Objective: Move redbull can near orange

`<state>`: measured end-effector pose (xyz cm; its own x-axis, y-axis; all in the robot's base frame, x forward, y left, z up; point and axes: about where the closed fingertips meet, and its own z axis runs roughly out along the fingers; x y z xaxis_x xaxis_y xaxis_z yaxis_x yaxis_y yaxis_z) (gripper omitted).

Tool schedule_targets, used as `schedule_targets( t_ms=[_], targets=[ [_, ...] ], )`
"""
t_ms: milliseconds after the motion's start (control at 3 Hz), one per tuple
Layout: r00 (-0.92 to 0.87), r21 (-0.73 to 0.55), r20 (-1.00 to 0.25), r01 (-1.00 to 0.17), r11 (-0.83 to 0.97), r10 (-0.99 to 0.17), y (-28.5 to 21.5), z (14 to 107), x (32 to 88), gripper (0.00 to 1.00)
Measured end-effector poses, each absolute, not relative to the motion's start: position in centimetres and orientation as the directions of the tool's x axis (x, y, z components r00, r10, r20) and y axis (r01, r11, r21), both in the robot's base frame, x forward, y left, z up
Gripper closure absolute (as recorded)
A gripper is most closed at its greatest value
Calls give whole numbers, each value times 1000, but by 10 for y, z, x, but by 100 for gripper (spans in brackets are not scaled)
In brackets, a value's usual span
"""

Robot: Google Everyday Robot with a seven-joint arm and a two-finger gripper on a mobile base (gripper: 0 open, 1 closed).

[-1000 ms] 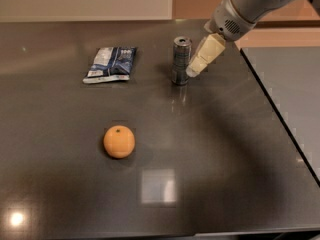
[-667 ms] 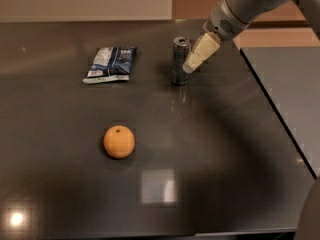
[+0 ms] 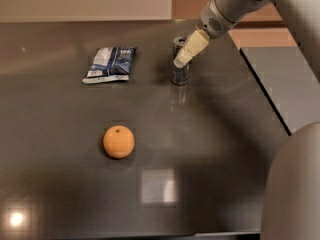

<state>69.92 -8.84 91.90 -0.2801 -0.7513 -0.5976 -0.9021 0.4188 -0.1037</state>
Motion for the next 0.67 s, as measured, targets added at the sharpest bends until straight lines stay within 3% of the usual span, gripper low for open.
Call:
schedule_targets(
  t_ms=[333,667],
  targets=[
    [-287,-83,-591,-908,411,-754,-81,915,701,16],
    [-292,-66,-582,-913,402,-759,-79,913,695,39]
  ],
)
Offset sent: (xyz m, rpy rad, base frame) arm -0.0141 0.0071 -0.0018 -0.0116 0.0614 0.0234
